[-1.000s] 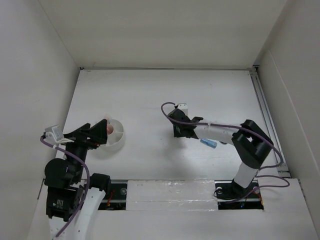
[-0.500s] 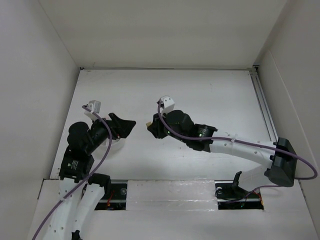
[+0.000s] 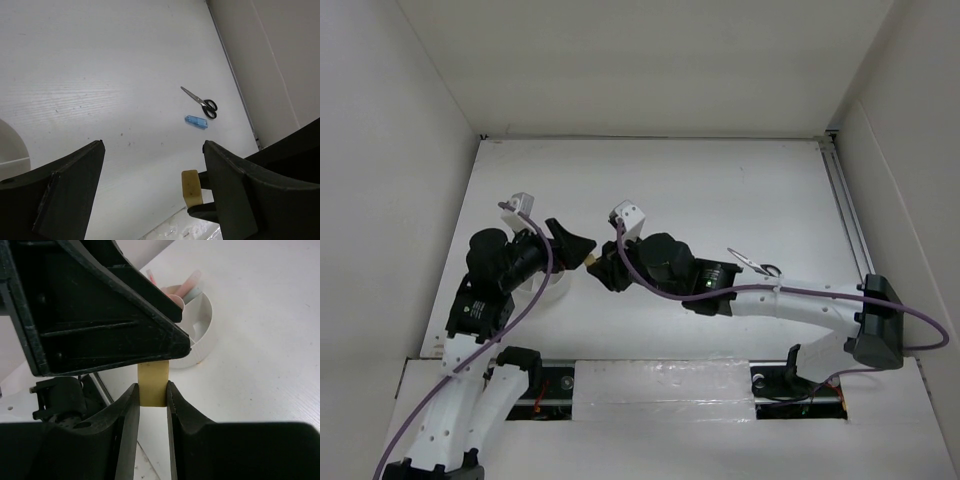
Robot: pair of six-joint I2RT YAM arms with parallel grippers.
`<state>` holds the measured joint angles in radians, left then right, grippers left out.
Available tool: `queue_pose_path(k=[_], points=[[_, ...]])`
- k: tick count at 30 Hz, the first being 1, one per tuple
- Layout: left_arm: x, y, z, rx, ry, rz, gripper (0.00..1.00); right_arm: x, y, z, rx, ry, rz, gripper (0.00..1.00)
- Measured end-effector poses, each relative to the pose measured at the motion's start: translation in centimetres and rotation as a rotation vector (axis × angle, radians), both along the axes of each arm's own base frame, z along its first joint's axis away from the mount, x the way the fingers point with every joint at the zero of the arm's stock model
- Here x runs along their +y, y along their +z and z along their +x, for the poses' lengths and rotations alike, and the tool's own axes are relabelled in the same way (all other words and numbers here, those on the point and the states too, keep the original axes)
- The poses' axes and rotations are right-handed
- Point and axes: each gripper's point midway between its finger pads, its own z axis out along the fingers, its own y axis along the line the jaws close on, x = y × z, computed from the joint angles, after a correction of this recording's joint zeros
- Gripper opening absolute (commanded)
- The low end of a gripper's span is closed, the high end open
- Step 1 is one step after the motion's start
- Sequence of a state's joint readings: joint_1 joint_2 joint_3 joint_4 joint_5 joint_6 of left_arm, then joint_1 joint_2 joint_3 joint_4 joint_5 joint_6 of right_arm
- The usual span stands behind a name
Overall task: Sort the stationery into containers
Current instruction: Pick up the stationery from the center of the board, then place the stationery in the storage box.
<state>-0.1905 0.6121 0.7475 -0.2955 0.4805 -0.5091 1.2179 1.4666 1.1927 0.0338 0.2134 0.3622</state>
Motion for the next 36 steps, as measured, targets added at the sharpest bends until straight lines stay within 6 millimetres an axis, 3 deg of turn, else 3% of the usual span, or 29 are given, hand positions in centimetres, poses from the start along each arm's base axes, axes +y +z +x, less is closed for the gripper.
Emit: queue_pose_path(k=[11,18,30,36], points=[[0.0,0.4,-0.2,-0.015,-0.001,-0.004,0.74,-0.3,1.0,1.1,-0.060,-0.064,0.016,0.00],[-0.2,0.6,-0.3,-0.020,-0.013,-0.012,0.55,-0.4,1.2,1.5,-0.078,-0.088,0.012,0.00],[-1.2,0.7,-0.6,-0.016,-0.082,-0.029,0.47,0.4,1.5,1.3,-0.106,-0.090,0.034,0.00],[-1.6,0.3,-0.6,0.000,-0.110,-0.029,0.31,0.7,0.6,1.5,-0.113,-0.096,0.008,0.00]])
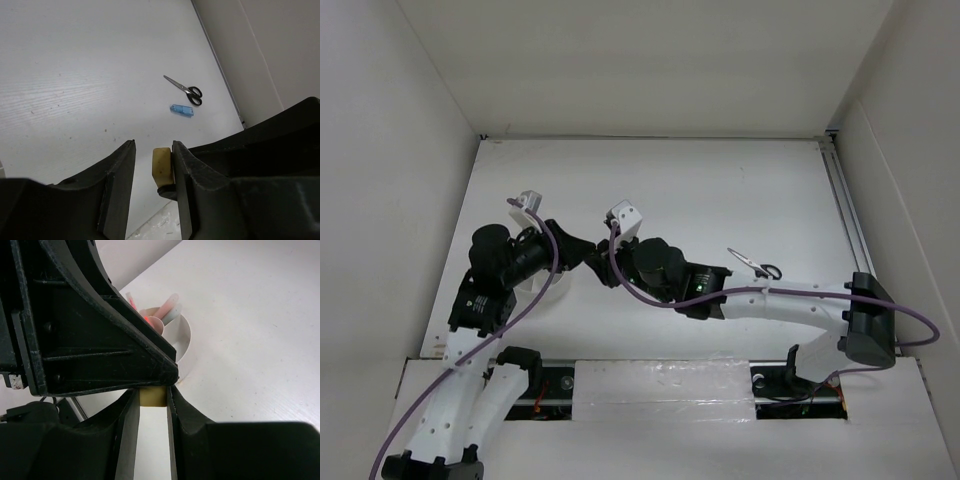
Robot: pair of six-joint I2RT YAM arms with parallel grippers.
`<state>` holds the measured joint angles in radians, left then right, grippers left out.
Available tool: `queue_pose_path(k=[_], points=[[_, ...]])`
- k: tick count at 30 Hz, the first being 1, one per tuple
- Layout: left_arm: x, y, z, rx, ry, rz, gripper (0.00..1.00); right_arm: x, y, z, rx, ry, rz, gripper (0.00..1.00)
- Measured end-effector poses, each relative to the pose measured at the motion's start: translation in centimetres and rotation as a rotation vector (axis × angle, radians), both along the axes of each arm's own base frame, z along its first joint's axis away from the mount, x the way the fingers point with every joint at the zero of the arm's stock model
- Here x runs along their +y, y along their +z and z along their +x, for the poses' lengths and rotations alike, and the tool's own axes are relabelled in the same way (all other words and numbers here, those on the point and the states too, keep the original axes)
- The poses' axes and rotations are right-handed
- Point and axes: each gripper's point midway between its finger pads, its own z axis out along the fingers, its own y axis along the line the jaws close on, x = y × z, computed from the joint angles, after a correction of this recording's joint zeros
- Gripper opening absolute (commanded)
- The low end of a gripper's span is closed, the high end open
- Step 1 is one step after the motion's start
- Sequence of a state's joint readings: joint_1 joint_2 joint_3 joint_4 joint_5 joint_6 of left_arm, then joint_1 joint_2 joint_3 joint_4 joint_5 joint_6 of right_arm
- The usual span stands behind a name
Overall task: Sort the stationery into containers
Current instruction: Place the stationery in the storage box.
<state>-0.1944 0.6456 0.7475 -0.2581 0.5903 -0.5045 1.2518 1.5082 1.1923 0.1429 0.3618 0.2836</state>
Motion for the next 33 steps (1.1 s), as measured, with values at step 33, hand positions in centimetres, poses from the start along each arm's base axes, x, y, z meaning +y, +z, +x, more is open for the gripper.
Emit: queue_pose_path(k=[33], points=[[0.2,0.5,0.3,-0.024,0.008,0.011,0.03,0.7,-0.4,1.5,-0.044,-0.112,0.025,0.00]])
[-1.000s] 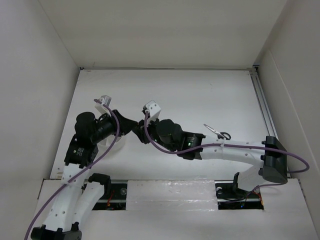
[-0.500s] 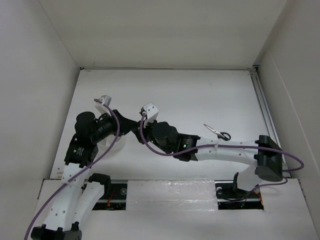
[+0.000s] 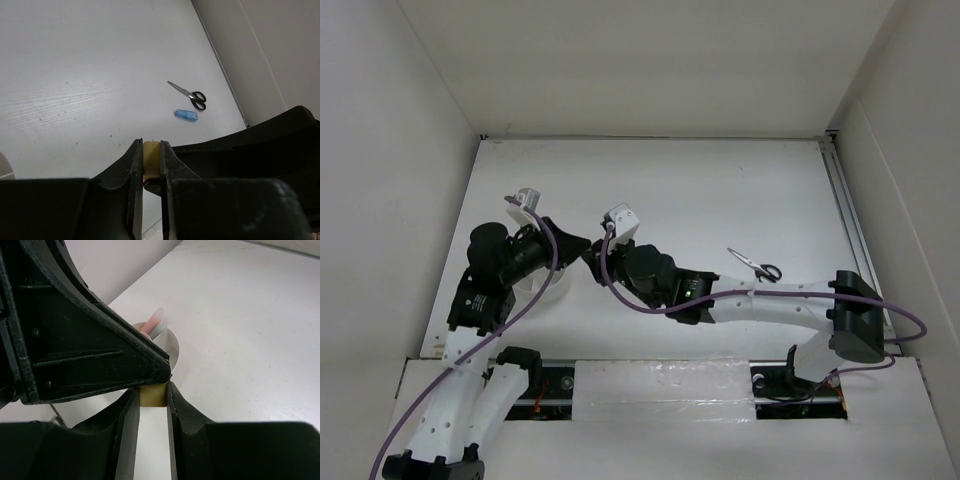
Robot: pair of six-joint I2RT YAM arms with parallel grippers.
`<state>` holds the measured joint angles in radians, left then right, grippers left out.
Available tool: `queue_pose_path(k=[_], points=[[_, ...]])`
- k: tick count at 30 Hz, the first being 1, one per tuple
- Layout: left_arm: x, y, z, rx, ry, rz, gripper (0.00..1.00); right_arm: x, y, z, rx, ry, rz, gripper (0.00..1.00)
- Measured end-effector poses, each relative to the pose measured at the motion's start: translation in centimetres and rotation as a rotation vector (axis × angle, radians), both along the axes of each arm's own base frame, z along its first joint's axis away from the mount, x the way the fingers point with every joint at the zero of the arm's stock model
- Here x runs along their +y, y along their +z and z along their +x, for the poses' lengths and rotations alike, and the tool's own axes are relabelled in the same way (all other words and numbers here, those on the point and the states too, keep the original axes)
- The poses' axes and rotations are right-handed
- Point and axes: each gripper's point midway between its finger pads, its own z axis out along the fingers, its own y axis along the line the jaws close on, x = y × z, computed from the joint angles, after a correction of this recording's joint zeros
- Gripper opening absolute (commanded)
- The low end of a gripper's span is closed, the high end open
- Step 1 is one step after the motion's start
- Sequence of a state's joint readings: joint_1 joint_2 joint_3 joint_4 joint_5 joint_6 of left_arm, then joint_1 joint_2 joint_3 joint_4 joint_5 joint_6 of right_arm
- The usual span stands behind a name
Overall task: Sort the stationery into containers
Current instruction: Place the stationery in the storage box.
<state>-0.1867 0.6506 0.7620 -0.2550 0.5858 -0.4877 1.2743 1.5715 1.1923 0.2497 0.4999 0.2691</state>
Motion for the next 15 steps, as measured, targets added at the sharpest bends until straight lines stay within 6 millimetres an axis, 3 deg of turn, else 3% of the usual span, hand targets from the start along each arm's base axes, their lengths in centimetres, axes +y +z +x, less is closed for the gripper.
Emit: queue_pose_path(k=[10,13,14,15], points=[[-0.1,0.6,0.2,-0.007,-0.005,-0.002,0.00,-0.1,0.4,0.3,-0.008,-0.025,0.017,0.02],[0.1,0.8,0.4,0.000,0.010,0.004,0.00,-0.1,0.7,0.3,-0.011,-0.031,0.029,0.22],[0.2,1.0,0.4,0.001,0.021,0.009,0.00,-0.1,0.9,0.3,-0.012,-0.030,0.037,0.39],[0.4,1.3,0.5,0.000,0.034,0.013,0.00,0.0,1.1,0.3,-0.012,-0.030,0.050,0.45]])
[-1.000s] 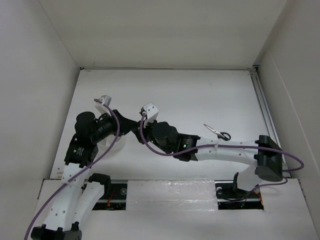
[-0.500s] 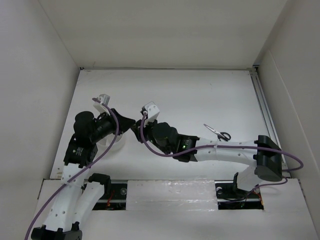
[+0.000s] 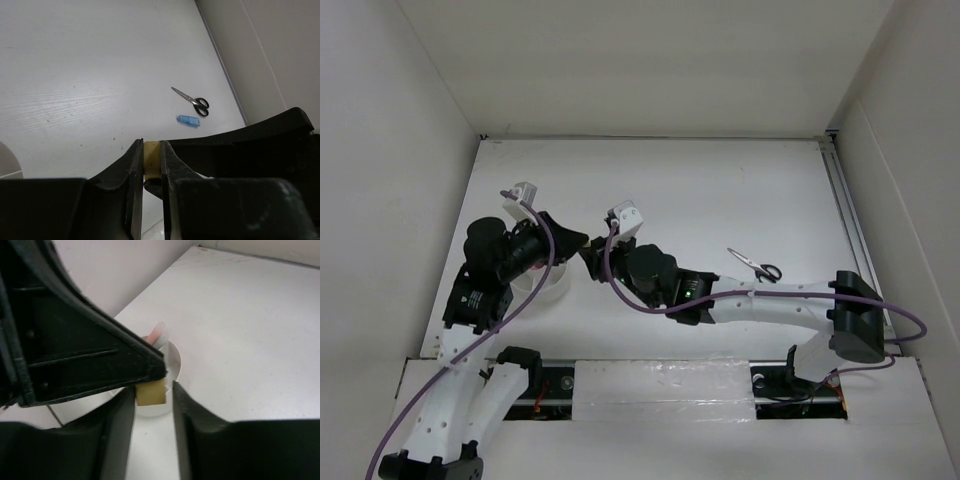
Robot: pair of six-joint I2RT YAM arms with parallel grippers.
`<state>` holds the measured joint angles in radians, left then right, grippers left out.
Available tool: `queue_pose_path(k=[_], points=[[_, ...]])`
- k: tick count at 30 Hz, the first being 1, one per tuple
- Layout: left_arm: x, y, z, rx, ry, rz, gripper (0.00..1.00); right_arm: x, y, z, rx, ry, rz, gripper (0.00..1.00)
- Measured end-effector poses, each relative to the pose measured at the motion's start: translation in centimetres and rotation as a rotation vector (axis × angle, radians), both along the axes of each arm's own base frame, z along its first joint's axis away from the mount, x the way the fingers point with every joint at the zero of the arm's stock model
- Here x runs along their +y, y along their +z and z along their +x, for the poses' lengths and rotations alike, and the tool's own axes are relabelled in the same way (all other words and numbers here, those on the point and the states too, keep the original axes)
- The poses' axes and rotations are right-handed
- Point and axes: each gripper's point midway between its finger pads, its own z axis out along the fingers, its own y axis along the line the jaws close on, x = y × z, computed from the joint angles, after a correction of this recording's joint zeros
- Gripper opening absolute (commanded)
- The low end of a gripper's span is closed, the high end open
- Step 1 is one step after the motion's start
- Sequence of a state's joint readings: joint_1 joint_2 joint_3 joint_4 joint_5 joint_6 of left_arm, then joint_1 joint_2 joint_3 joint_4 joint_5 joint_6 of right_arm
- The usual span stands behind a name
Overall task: Sort the stationery into containers
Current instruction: Place the stationery in the storage box.
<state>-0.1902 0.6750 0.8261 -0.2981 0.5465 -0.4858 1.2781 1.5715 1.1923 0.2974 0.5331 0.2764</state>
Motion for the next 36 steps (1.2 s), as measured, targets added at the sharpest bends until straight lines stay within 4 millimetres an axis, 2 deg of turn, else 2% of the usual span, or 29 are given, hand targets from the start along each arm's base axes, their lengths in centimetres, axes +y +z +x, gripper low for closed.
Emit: queue_pose_path(k=[1,2,4,9,13,19,28,36], points=[[0.2,0.2,0.1,-0.003,0.015,0.006,0.00,-0.1,0.1,0.1,-0.001,-0.008,0.006,0.49],[0.4,0.5,0.1,-0.010,0.029,0.011,0.00,-0.1,0.3,0.3,-0.004,-0.016,0.015,0.58],[1.0,0.7,0.3,-0.016,0.064,0.025,0.00,-0.2,0.5,0.4,-0.005,-0.024,0.023,0.65],[2.1,0.4,0.6,-0.012,0.130,0.056,0.00,-0.4,0.1,0.6,-0.003,-0.037,0.023,0.75],[2.9,0.3,0.9,-0.018,0.181,0.075,0.00,-0.6,-0.2,0.6,-0.004,-0.039,0.014,0.87],[5.1,-0.5,1.8,0.000,0.317,0.124,0.00,-1.7,-1.2,0.4,-0.001,-0.043,-0.008,0.92],[9.0,-2.2,3.7,0.054,0.546,0.213,0.00,-4.6,-1.5,-0.4,0.009,-0.049,-0.012,0.94],[10.1,-5.9,6.0,0.185,0.617,0.310,0.00,-6.9,-1.7,-1.0,0.026,-0.064,-0.016,0.94]])
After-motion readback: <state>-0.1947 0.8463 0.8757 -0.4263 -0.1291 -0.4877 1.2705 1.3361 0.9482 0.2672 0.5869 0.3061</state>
